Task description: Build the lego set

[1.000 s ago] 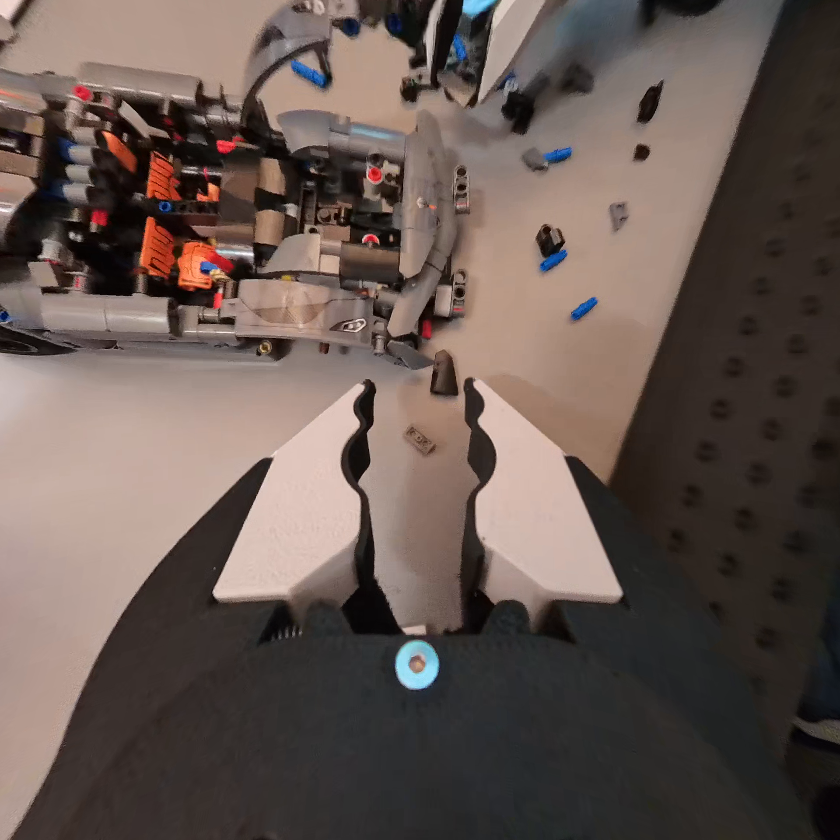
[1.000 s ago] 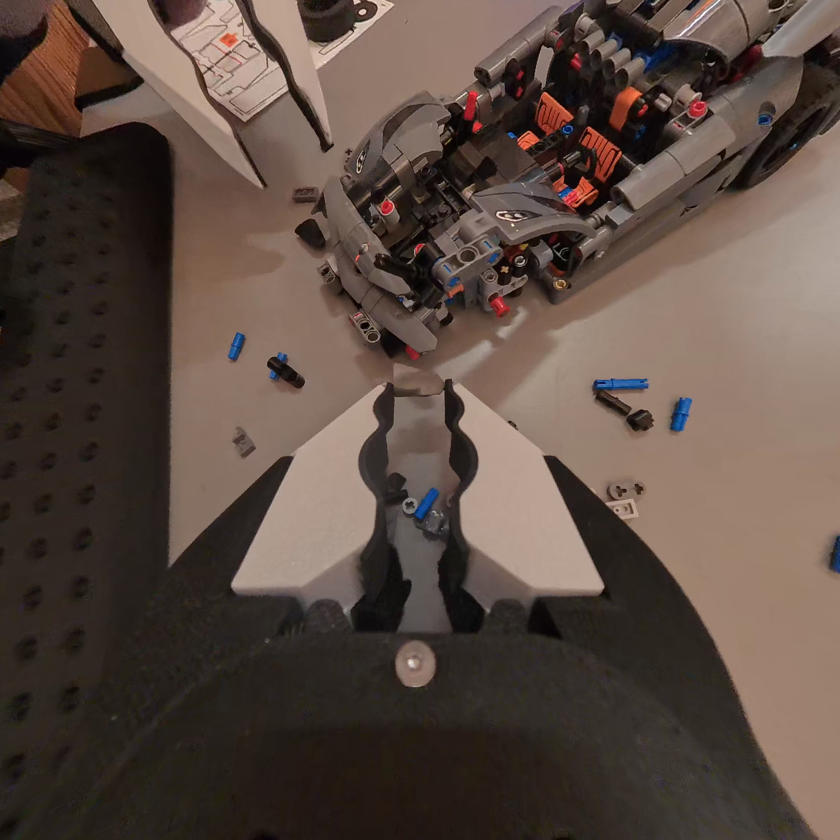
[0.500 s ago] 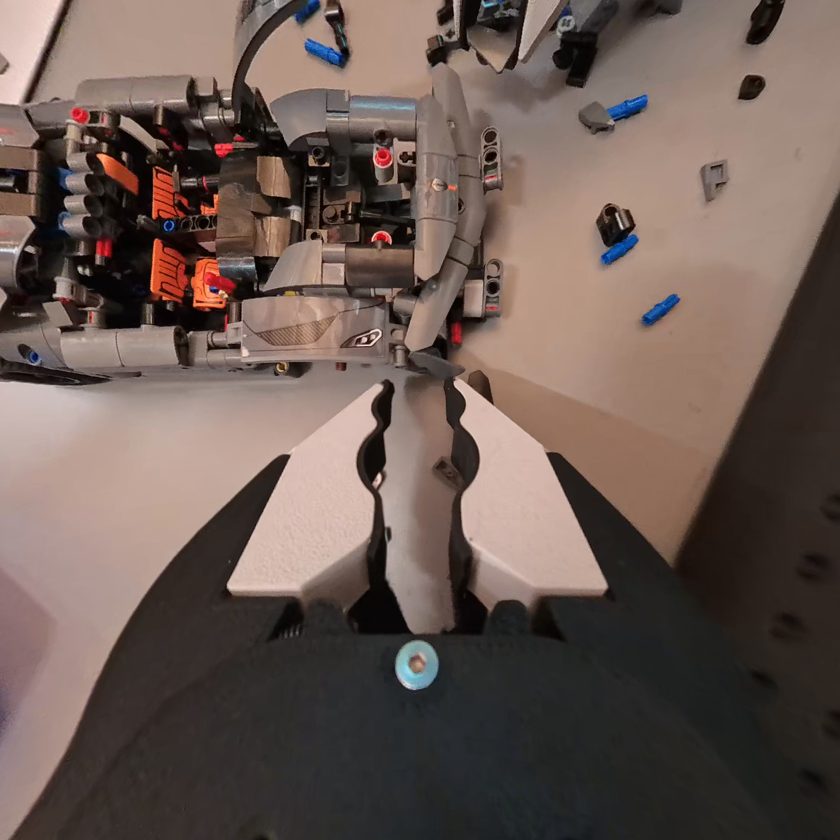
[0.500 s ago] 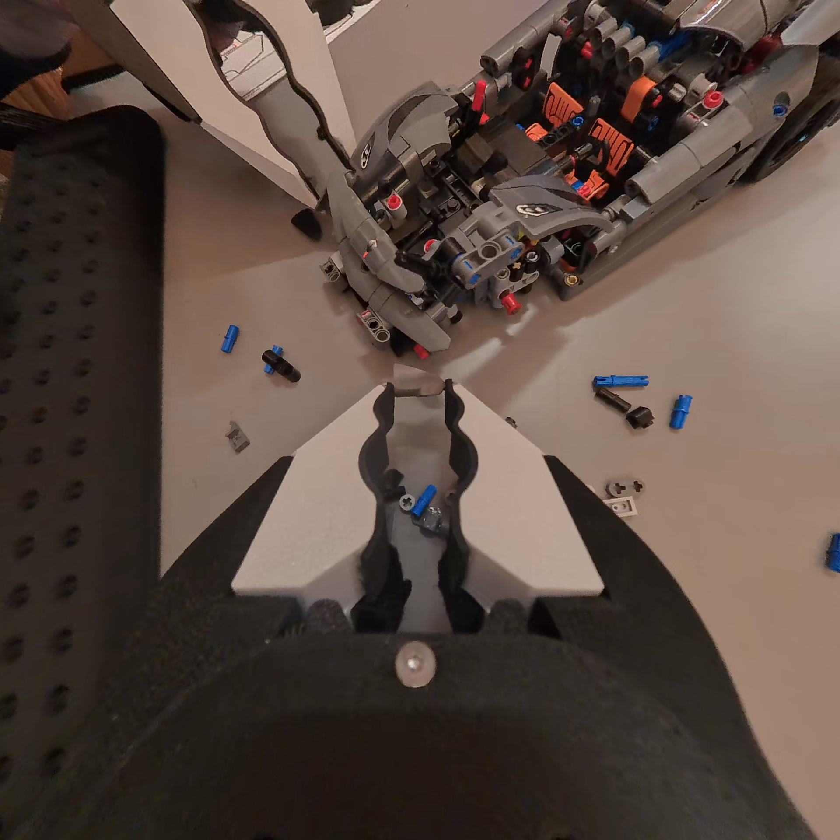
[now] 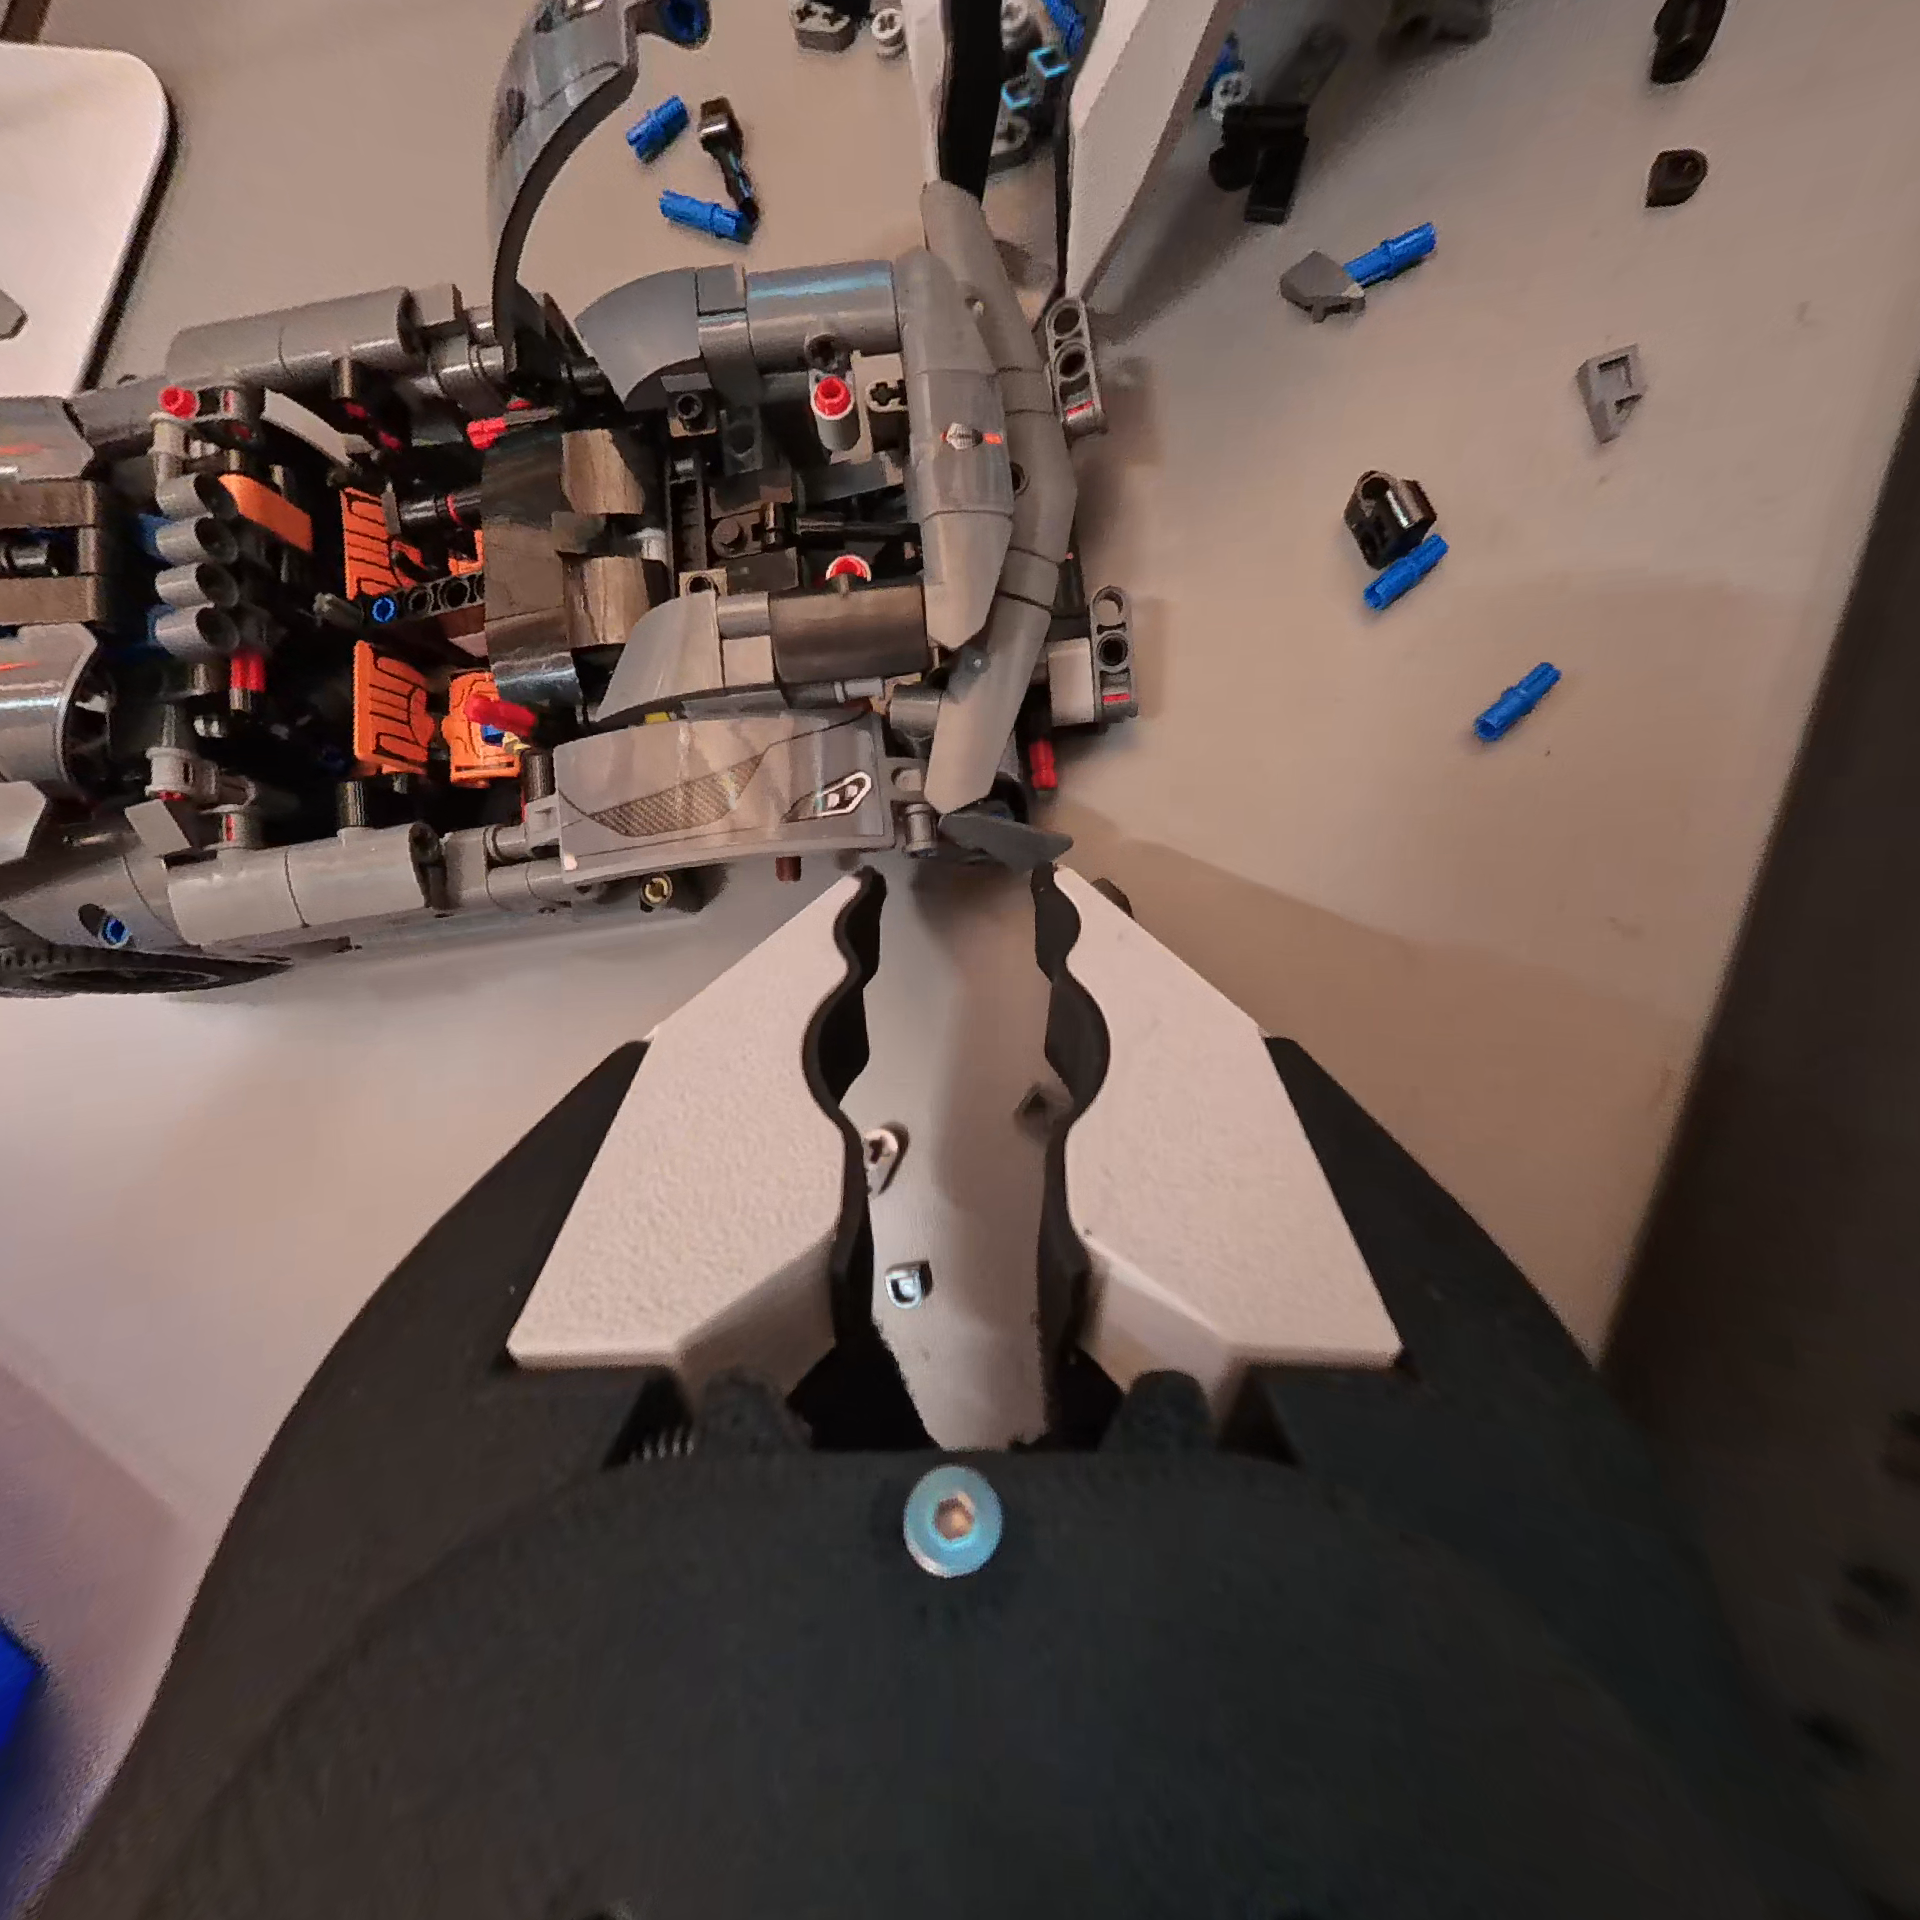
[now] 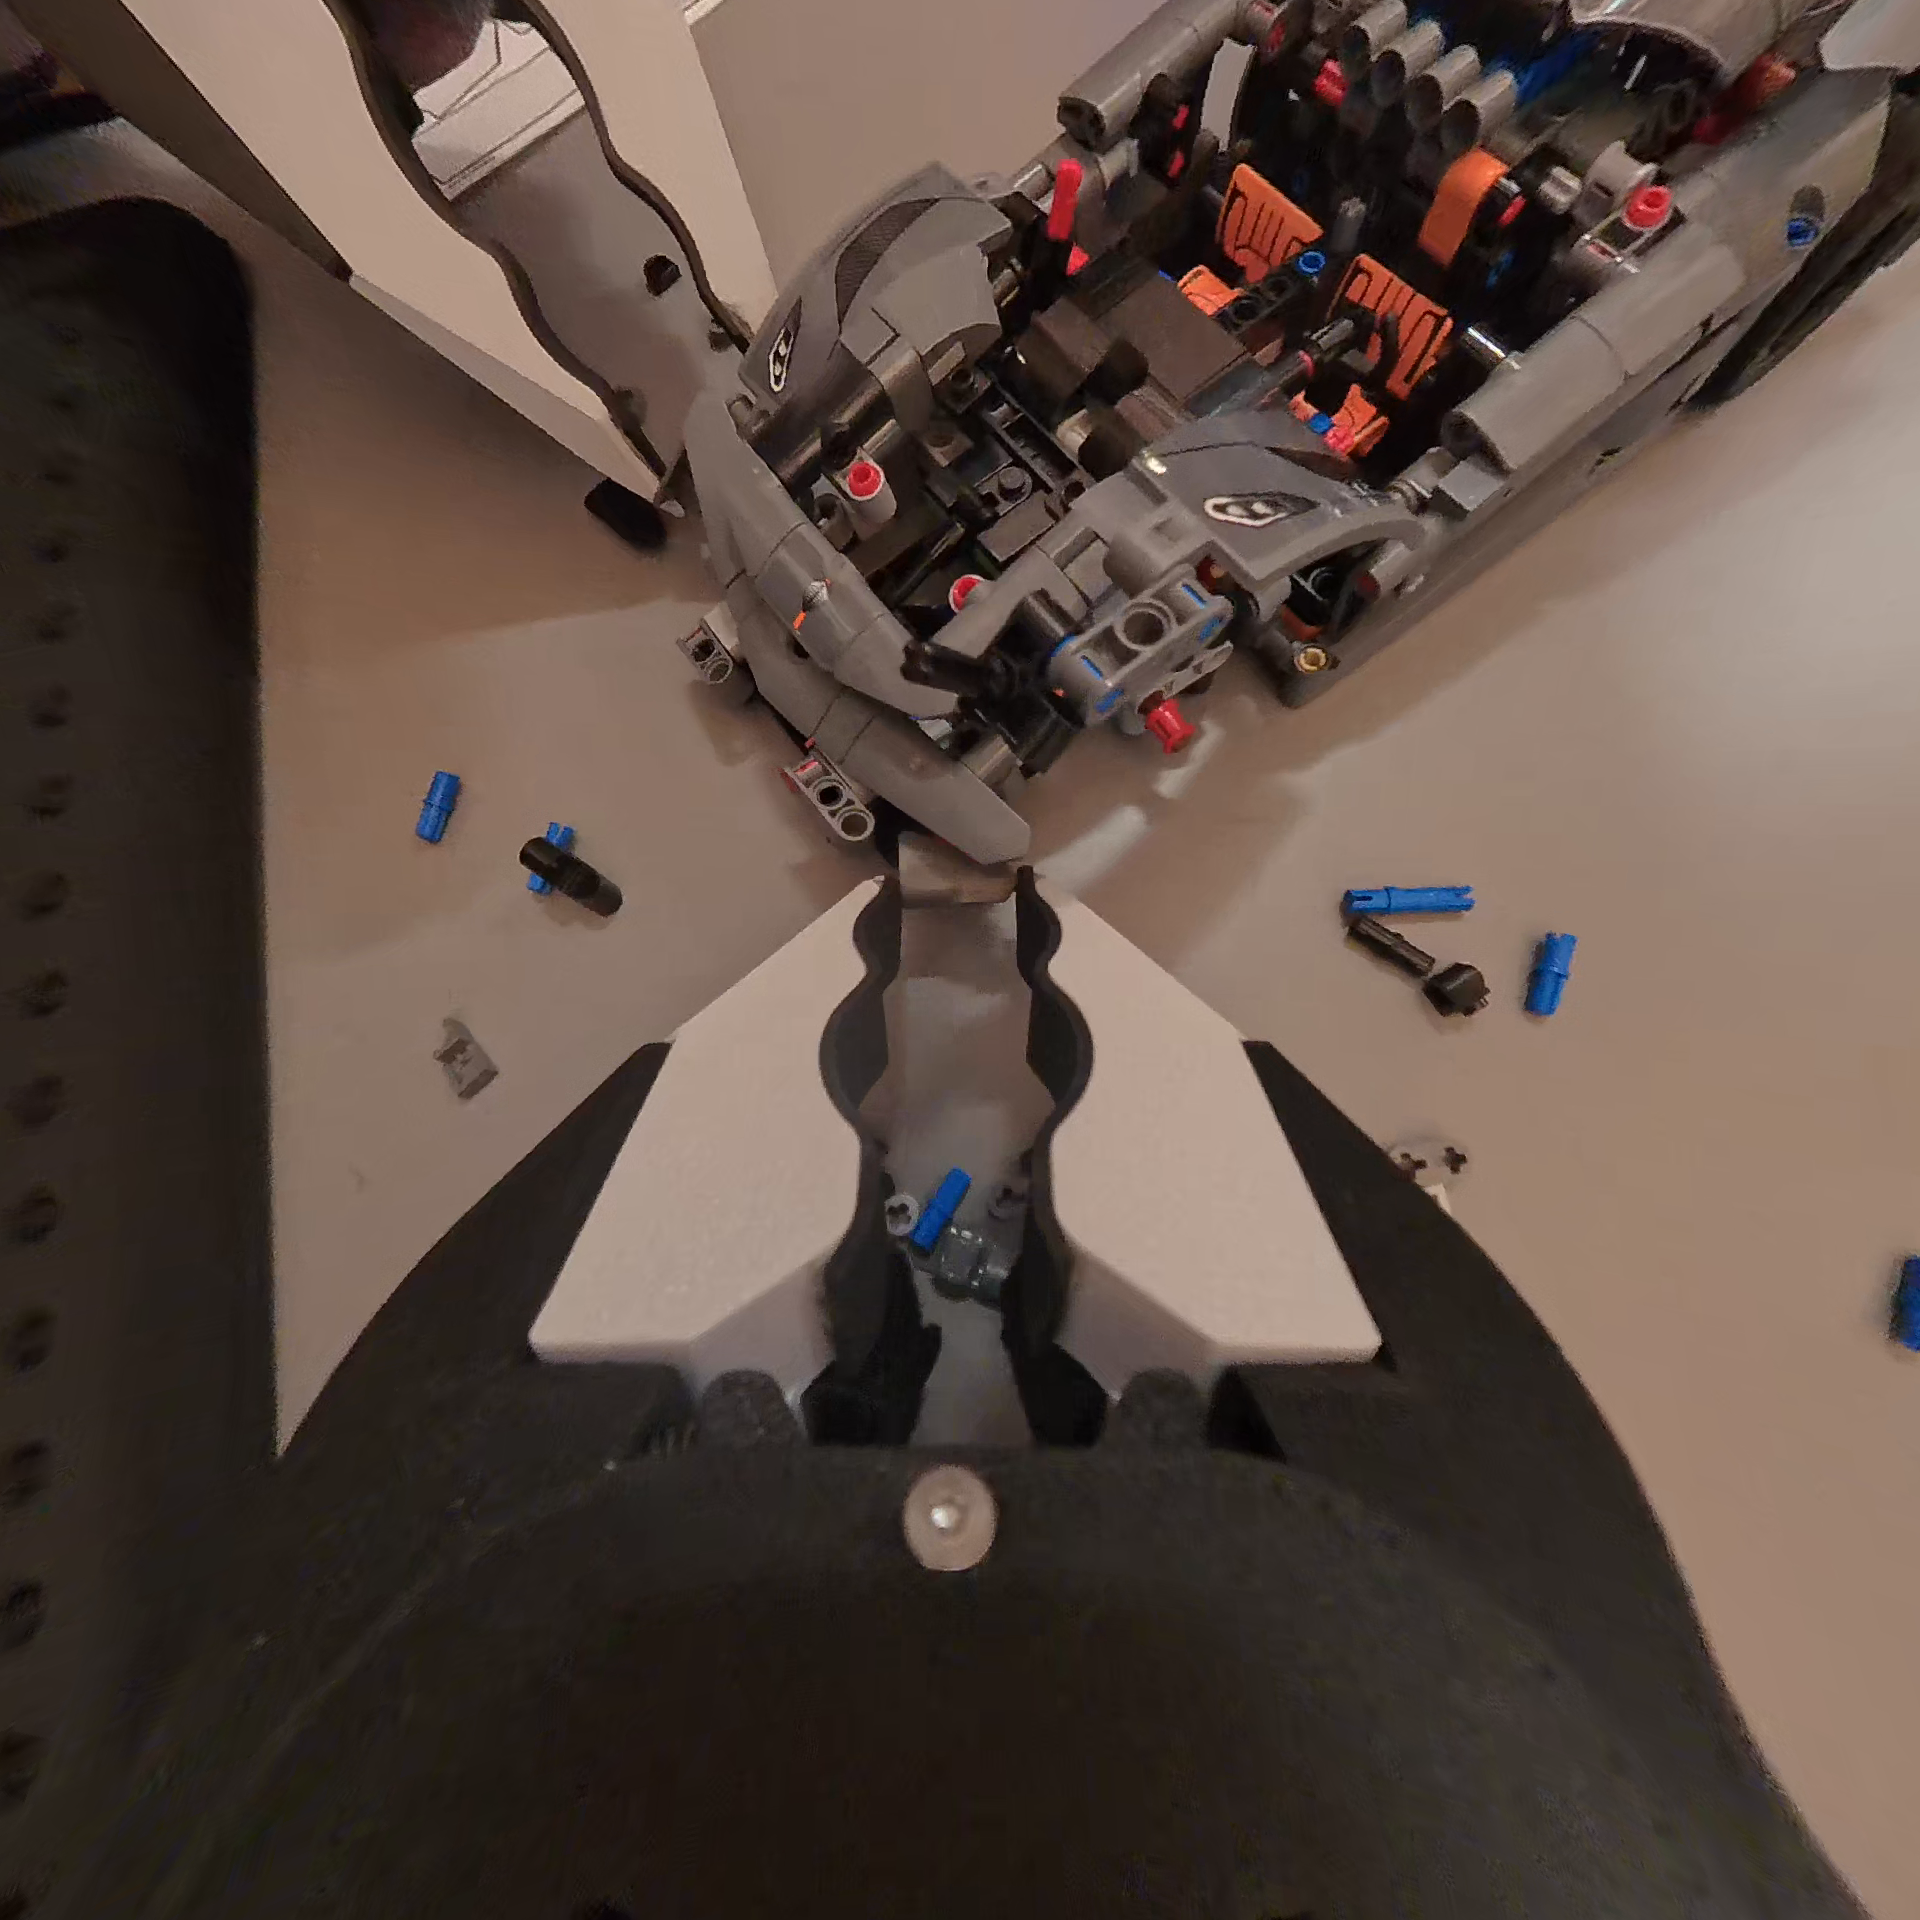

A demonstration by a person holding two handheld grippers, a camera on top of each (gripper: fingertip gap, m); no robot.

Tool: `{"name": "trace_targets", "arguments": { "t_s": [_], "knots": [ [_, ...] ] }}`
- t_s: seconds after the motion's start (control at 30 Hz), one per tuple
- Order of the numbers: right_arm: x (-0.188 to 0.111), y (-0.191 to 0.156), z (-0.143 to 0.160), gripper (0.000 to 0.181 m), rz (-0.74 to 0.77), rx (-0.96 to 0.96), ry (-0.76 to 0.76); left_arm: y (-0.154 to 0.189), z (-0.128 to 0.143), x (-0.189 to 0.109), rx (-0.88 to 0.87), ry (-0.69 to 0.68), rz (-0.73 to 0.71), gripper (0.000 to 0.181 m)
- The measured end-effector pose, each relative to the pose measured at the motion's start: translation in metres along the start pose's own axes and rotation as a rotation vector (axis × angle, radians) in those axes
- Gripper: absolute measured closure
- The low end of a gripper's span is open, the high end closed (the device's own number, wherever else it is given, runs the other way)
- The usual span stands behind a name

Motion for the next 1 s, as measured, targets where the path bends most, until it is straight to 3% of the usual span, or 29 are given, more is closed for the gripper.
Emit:
{"name": "trace_targets", "arguments": {
  "t_s": [1.0],
  "knots": [
    [0.0101, -0.0006, 0.0018, 0.162, 0.030, -0.036, -0.055, -0.0012, -0.0041, 0.0042, 0.019, 0.035, -0.019, 0.161]
  ]
}}
Point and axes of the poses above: each gripper's, where its closed fingertips meet, x out along the fingers, z out of its underside, y = z × x across the jaws, the point moved 6 cm from there along -x, back along the fingers, and after that the axes turned 12 degrees about z, right-handed, at the moved point
